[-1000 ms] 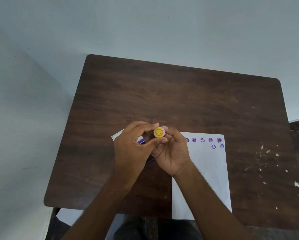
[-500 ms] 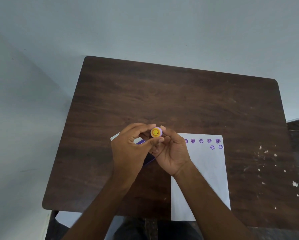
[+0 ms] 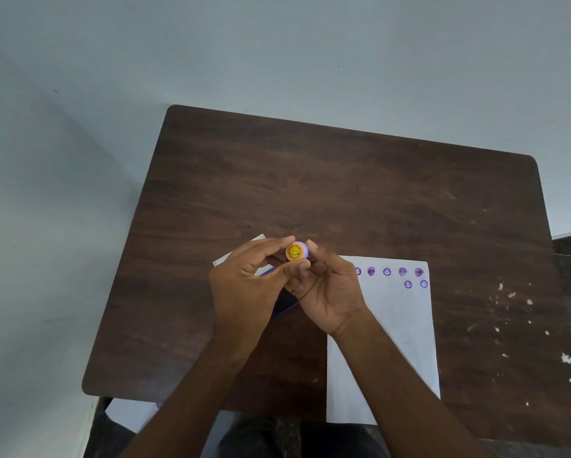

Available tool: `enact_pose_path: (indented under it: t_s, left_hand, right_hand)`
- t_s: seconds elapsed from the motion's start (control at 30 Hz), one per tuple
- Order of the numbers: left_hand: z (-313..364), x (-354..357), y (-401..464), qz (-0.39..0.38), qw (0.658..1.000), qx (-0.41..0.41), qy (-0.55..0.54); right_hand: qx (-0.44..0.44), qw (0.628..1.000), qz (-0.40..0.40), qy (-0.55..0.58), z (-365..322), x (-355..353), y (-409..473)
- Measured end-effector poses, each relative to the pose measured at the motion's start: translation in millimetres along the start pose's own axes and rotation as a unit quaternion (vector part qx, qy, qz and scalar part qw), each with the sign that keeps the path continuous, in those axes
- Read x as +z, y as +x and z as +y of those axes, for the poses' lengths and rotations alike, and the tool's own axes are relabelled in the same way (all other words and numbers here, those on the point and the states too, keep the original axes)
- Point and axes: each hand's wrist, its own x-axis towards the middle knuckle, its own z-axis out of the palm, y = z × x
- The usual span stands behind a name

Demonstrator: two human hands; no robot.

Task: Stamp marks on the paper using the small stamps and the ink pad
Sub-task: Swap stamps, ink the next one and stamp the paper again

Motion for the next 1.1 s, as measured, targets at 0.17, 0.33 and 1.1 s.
enact_pose_path:
  t_s: [0.17,0.33,1.1]
  left_hand:
    - [7.7,0.0,-1.4,-0.001,0.998,-0.026,-0.049]
    - [8.4,2.6,-2.9,-0.003,0.996,-0.028,-0.079]
    - [-11.3,18.9,8.5,-0.064,0.913,-0.239,-0.325]
  right_hand:
    - [-0.026,0.999,0.03,-0.008,-1.2,-1.9,-1.1]
    - [-0.028,0.999,0.013,-0.02,-4.8,-6.9,-4.0]
    - [-0.059,0.998,-0.002,0.01,-11.9,-17.2,-6.6]
